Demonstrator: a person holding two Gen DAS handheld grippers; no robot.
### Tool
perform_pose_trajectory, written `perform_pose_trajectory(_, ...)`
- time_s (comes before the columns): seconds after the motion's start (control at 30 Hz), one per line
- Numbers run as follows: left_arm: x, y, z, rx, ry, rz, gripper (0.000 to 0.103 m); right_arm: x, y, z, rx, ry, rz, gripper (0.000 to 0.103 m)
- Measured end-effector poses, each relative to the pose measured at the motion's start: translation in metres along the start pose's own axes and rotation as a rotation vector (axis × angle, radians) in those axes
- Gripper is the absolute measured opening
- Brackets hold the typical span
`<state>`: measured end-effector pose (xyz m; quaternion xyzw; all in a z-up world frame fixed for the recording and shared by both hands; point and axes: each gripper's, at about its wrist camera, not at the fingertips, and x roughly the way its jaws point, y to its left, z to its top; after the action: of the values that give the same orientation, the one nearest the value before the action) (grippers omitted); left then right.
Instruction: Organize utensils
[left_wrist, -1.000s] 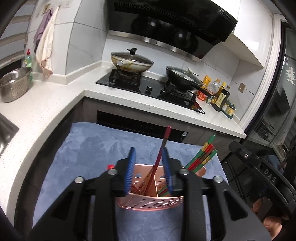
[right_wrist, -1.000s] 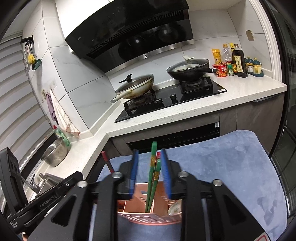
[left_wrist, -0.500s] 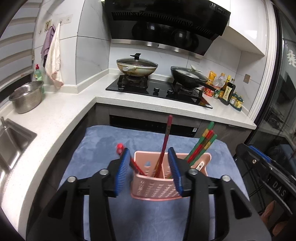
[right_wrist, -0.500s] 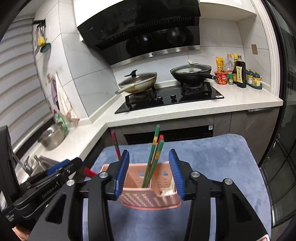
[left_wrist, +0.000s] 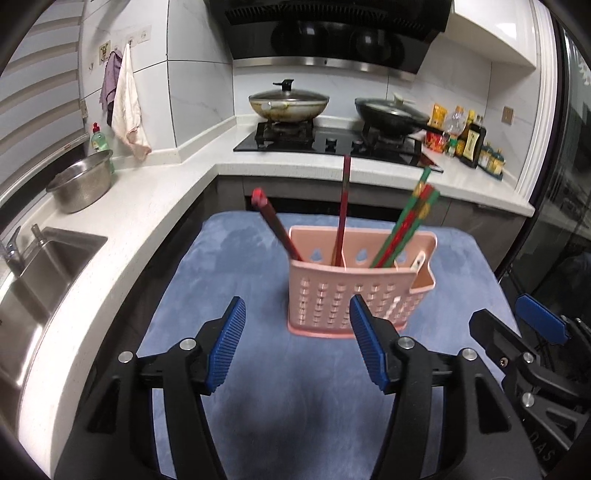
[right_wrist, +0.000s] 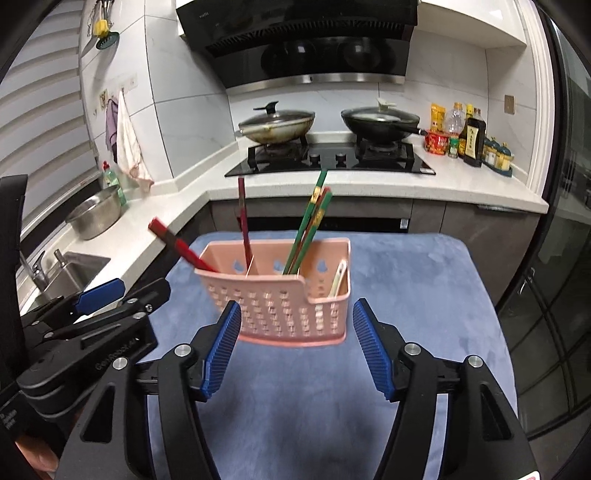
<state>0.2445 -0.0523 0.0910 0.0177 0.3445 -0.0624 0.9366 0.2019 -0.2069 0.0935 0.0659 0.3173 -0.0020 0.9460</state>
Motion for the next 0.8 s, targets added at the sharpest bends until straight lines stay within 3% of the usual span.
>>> perform_pose_trajectory(0.43,0.006,0.002,-0.039,-0.003,0.088,0.038,0.063,0.002,-0.001,-0.034,0.003,0.072,-0.028,0.065)
perform_pose_trajectory(0.67,0.008,0.007,-0.045,-0.012,0.094,0.073,0.087,0.004,0.000,-0.040,-0.009,0.083,-0.049,0.077)
perform_pose_trajectory(0.8,0.011,0.008,-0.048,-0.010,0.106,0.084,0.089,0.006,0.001,-0.041,-0.021,0.090,-0.069,0.085)
